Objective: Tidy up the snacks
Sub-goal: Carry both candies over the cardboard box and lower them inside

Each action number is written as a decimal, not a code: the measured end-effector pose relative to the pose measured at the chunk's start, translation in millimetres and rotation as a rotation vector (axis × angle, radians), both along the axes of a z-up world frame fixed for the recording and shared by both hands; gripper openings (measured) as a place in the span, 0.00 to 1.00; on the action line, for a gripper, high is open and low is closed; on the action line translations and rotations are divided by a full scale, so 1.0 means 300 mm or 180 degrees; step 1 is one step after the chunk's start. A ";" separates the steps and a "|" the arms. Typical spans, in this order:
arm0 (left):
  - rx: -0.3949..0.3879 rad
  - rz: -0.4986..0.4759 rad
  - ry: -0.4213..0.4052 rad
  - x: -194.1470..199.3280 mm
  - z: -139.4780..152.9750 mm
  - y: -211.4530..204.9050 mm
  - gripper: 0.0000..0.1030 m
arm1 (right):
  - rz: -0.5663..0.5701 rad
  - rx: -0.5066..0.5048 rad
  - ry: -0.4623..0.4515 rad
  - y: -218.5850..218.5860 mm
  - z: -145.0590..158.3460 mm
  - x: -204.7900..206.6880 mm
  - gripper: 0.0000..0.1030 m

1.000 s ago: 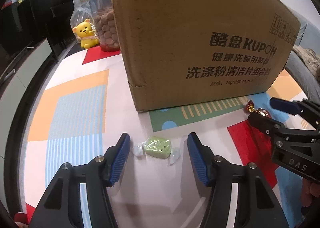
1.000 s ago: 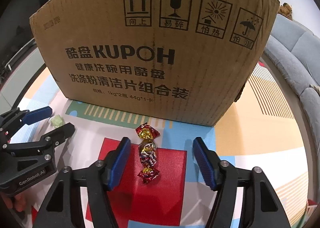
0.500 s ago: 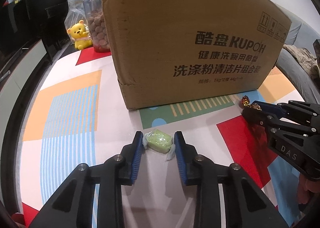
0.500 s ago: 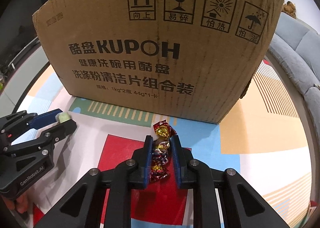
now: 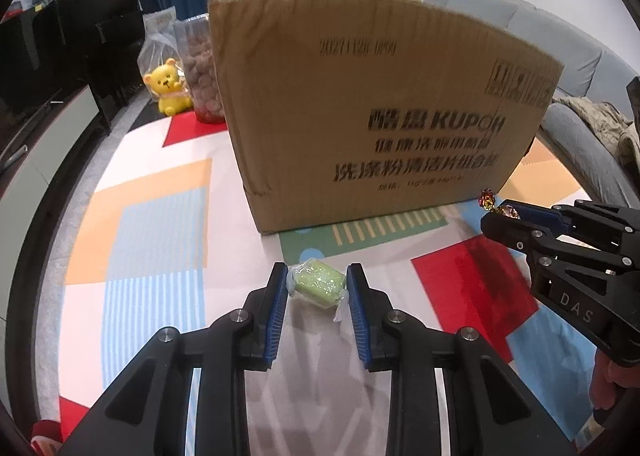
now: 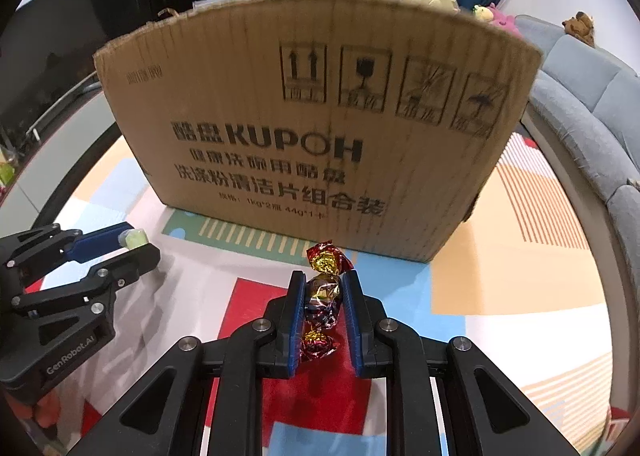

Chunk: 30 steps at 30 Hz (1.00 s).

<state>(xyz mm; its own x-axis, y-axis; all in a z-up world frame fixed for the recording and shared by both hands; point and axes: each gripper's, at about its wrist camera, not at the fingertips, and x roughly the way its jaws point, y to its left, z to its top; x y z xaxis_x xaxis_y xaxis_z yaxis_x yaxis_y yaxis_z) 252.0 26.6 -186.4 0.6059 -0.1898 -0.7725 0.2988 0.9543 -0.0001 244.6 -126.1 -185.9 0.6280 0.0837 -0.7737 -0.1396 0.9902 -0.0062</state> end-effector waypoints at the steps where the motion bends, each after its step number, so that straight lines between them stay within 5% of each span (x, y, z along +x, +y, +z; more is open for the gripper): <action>1: 0.0010 0.0012 -0.0007 -0.009 0.013 -0.003 0.29 | -0.0002 0.0002 -0.0020 -0.003 0.013 -0.006 0.19; 30: -0.0058 0.0352 -0.0381 -0.068 0.411 -0.050 0.29 | -0.0093 0.0227 -0.0628 -0.074 0.419 -0.101 0.20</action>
<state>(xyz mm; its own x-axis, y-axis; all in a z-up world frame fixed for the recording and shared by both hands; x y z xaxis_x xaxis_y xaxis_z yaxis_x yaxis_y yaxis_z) 231.7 11.6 -63.1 0.7113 -0.1303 -0.6907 0.1910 0.9815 0.0116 214.2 -148.3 -60.1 0.7696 0.1133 -0.6283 -0.1139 0.9927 0.0395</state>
